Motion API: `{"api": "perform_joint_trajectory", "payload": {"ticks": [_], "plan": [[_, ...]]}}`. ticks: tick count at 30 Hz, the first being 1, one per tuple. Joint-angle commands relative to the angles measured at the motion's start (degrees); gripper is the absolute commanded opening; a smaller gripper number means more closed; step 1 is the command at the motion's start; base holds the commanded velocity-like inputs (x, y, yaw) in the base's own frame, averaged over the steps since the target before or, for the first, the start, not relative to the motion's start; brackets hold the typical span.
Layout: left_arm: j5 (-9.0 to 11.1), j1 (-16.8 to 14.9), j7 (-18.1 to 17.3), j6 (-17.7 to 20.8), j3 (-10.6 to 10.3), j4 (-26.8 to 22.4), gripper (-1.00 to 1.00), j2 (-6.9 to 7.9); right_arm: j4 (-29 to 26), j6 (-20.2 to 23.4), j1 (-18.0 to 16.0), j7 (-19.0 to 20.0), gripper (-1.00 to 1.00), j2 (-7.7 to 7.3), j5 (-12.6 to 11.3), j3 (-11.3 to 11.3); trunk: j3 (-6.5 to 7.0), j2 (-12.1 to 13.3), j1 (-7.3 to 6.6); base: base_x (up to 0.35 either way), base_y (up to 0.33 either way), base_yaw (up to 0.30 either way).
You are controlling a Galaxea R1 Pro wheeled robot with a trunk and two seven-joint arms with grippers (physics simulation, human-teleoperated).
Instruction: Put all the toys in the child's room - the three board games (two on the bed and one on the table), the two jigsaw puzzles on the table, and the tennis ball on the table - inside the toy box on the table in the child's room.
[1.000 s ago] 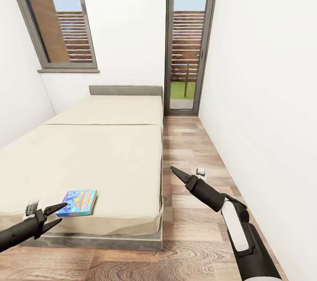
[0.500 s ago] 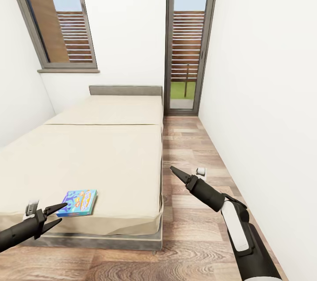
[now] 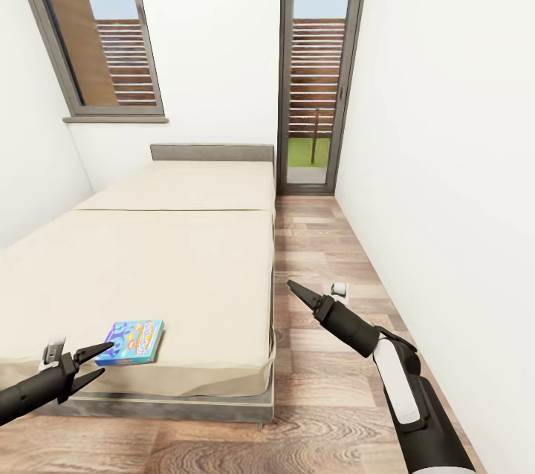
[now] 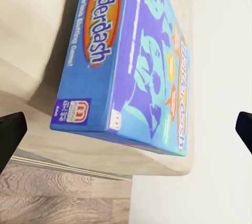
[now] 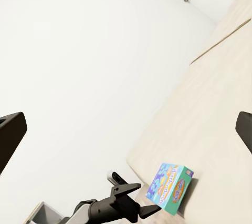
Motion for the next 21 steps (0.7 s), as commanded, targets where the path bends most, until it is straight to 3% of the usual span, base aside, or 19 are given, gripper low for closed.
{"api": "perform_joint_trajectory", "payload": {"ticks": [1, 21], "plan": [[1.4, -0.1, -0.4, -0.2, 0.2, 0.0, 1.00, -0.02, 0.0, 0.4, 0.0, 0.1, 1.00, 0.05, -0.1, -0.1, -0.04, 0.0, -0.01, 0.000, 0.000, 0.000], [1.4, -0.1, -0.4, -0.2, 0.2, 0.0, 1.00, -0.02, 0.0, 0.4, 0.0, 0.2, 1.00, 0.02, -0.2, -0.1, -0.04, 0.0, -0.01, 0.000, -0.012, 0.000]]}}
